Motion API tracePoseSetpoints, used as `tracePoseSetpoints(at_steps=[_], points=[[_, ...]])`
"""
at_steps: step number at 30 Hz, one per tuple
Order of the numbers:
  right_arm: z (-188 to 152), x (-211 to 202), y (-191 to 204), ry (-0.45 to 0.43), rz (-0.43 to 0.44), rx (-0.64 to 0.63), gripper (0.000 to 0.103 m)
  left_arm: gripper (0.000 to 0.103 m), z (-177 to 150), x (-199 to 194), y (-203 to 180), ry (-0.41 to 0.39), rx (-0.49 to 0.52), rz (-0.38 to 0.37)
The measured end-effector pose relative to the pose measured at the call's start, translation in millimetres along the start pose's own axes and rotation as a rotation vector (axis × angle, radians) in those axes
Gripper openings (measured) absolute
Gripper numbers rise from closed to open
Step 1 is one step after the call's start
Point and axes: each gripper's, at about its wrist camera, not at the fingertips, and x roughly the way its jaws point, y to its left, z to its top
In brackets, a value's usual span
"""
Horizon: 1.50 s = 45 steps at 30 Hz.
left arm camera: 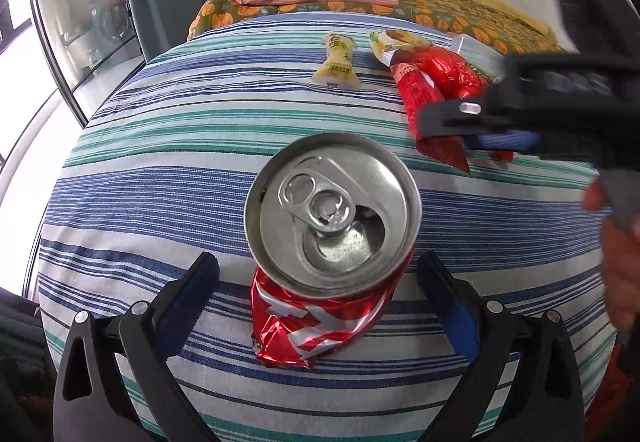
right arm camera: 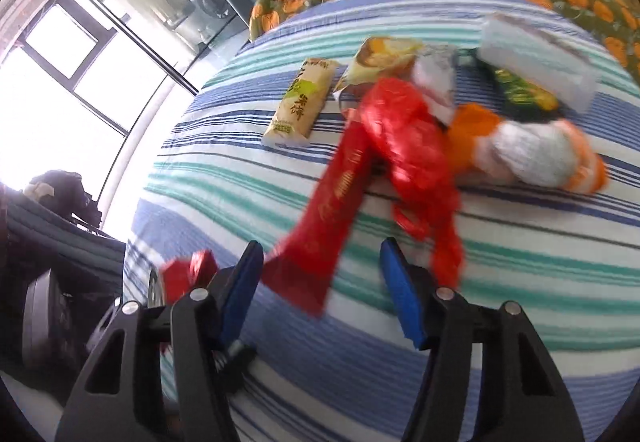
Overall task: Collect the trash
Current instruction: 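Grasp the crushed red can with the left gripper while the right grasps the red snack bar, then carry can and snack bar over the blue wastebasket and open both grippers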
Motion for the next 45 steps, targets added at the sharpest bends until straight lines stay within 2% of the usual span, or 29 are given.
tracePoseSetpoints(at_steps=[3,4,5,7,12,17,24,26,27,28,31,36,38,39,40,41,45], points=[[12,12,10,-0.023,-0.063,-0.017,0.057,0.097,0,0,0,0.0,-0.001,-0.002],[13,14,13,-0.025,-0.08,-0.031,0.042,0.097,0,0,0,0.0,-0.001,-0.002],[13,15,15,-0.017,-0.095,-0.049,0.039,0.097,0,0,0,0.0,-0.001,-0.002],[8,14,15,-0.009,-0.141,-0.111,0.022,0.097,0,0,0,0.0,-0.001,-0.002],[-19,-3,7,-0.004,-0.176,-0.223,0.019,0.097,0,0,0,0.0,-0.001,-0.002],[-61,-30,5,0.051,-0.18,-0.348,0.019,0.097,0,0,0,0.001,-0.001,-0.002],[-113,-64,-4,0.079,-0.237,-0.428,0.019,0.098,0,0,0,0.002,0.004,-0.008],[-117,-67,-9,0.083,-0.24,-0.424,0.032,0.098,0,0,1,0.001,0.023,-0.034],[-119,-68,-13,0.083,-0.248,-0.423,0.043,0.098,1,-1,2,-0.002,0.034,-0.062],[-118,-69,-16,0.081,-0.253,-0.42,0.048,0.098,1,-2,5,-0.005,0.043,-0.09],[-117,-71,-20,0.076,-0.235,-0.389,0.049,0.098,4,0,6,0.004,0.076,-0.109],[-107,-69,-13,0.087,-0.208,-0.367,0.049,0.097,7,4,-1,0.017,0.115,-0.089],[-102,-65,-9,0.097,-0.219,-0.367,0.042,0.087,11,5,-2,0.018,0.115,-0.074],[-100,-64,-8,0.097,-0.226,-0.365,0.032,0.083,13,5,-3,0.02,0.115,-0.065],[-98,-64,-8,0.097,-0.233,-0.359,0.022,0.072,14,4,-2,0.019,0.112,-0.068],[-97,-64,-9,0.1,-0.233,-0.351,0.019,0.061,17,4,-1,0.019,0.106,-0.067],[-97,-69,-14,0.093,-0.213,-0.328,0.013,0.061,15,1,0,0.014,0.083,-0.065]])
